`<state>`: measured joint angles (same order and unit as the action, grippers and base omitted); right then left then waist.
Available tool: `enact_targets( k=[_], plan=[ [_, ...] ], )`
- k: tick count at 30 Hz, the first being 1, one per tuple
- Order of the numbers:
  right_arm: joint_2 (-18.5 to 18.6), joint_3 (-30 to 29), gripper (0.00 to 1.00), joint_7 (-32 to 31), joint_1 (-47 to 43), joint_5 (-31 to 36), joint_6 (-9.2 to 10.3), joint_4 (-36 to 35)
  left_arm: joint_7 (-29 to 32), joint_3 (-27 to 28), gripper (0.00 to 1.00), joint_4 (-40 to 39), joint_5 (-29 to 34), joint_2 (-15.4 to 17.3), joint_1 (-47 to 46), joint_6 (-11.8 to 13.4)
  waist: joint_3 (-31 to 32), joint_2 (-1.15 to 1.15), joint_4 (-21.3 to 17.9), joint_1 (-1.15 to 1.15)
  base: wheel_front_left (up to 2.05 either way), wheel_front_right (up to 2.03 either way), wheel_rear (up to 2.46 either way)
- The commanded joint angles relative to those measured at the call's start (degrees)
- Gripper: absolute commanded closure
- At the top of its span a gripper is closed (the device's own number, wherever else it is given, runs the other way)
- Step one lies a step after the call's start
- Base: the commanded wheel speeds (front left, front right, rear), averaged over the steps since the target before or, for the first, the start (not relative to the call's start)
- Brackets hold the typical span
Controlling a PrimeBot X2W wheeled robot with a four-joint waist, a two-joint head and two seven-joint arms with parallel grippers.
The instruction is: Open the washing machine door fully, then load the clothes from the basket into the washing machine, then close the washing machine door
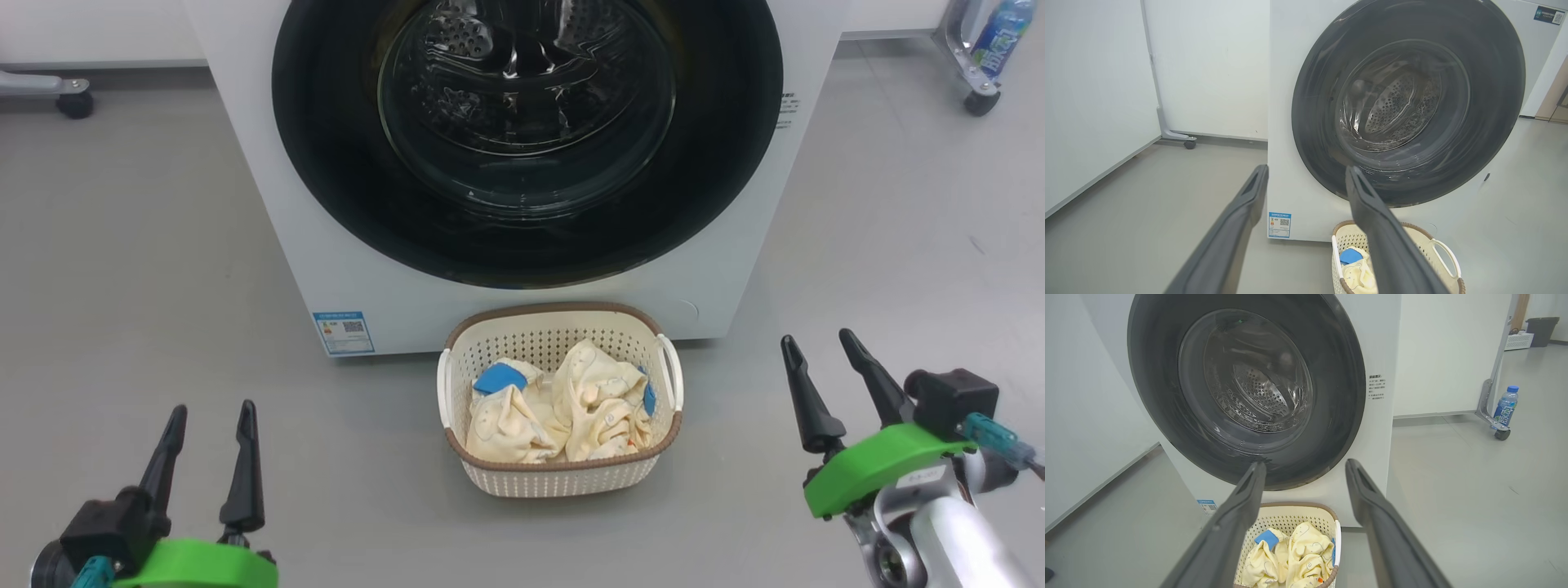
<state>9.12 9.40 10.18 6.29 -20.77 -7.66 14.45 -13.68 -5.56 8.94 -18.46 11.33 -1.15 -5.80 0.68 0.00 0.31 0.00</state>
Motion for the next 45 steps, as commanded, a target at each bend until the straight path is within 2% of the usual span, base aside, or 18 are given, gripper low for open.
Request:
enact_targets(
  k=[1,12,24,45],
  plan=[
    [1.5,1.0,0.0,0.8,3.3,1.6,0.17,-2.1,-1.0,2.4,0.0,-2.2,1.6,1.7,-2.1,0.5,0.0,0.0,0.0,0.0,0.0,0.0,0.0],
    [0.8,-1.1,0.0,0.7,3.2,4.3,0.17,-1.4,-1.3,3.6,0.0,-1.1,2.7,1.4,-2.0,2.7,-0.2,0.0,0.0,0.0,0.0,0.0,0.0],
    [0.0,-2.0,0.0,0.7,3.0,4.8,0.17,-1.2,-1.2,4.3,0.0,-1.2,0.6,0.5,-1.6,3.7,-0.3,0.0,0.0,0.0,0.0,0.0,0.0],
    [-0.1,-2.0,0.0,1.2,3.1,4.8,0.17,-1.0,-1.1,3.4,0.0,0.4,-0.4,1.8,-2.9,2.6,-0.4,0.0,-0.2,0.0,0.0,0.0,0.0]
  ],
)
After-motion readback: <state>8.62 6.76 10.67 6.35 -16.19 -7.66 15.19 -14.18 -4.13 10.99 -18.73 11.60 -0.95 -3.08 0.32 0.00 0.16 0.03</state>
